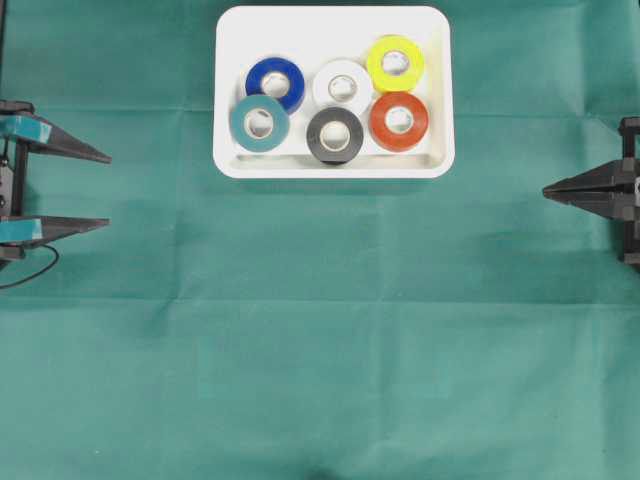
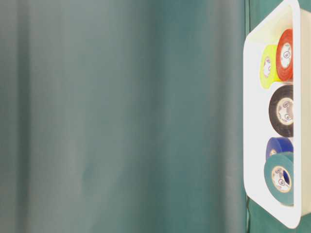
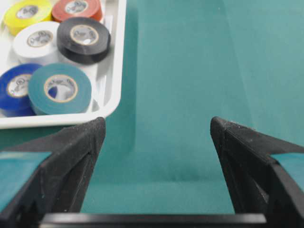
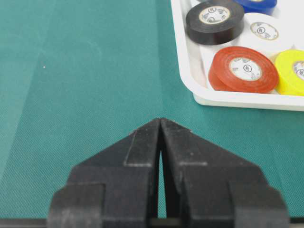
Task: Put the tape into the white case with the left arm.
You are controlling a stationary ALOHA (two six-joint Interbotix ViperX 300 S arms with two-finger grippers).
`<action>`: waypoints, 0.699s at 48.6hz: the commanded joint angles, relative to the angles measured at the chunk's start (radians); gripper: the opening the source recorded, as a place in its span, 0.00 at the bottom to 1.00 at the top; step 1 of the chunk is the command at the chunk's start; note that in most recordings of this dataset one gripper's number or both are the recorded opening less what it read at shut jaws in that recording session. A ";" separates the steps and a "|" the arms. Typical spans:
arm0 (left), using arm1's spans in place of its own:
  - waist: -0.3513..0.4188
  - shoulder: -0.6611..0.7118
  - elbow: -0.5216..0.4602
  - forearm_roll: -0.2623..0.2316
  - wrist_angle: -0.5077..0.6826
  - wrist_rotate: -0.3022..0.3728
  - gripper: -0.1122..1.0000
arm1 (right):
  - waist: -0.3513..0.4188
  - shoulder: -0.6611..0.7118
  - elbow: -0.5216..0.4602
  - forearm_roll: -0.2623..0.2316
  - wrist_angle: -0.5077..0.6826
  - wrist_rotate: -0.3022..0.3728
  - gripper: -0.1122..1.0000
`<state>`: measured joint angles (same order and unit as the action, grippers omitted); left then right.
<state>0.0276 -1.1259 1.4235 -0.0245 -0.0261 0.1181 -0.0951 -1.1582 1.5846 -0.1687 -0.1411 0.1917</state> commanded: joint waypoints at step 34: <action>-0.055 -0.017 0.002 -0.003 -0.006 -0.055 0.93 | -0.003 0.006 -0.011 -0.002 -0.009 0.002 0.02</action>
<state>-0.0031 -1.1490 1.4343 -0.0261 -0.0276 0.0736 -0.0951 -1.1582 1.5846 -0.1687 -0.1411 0.1917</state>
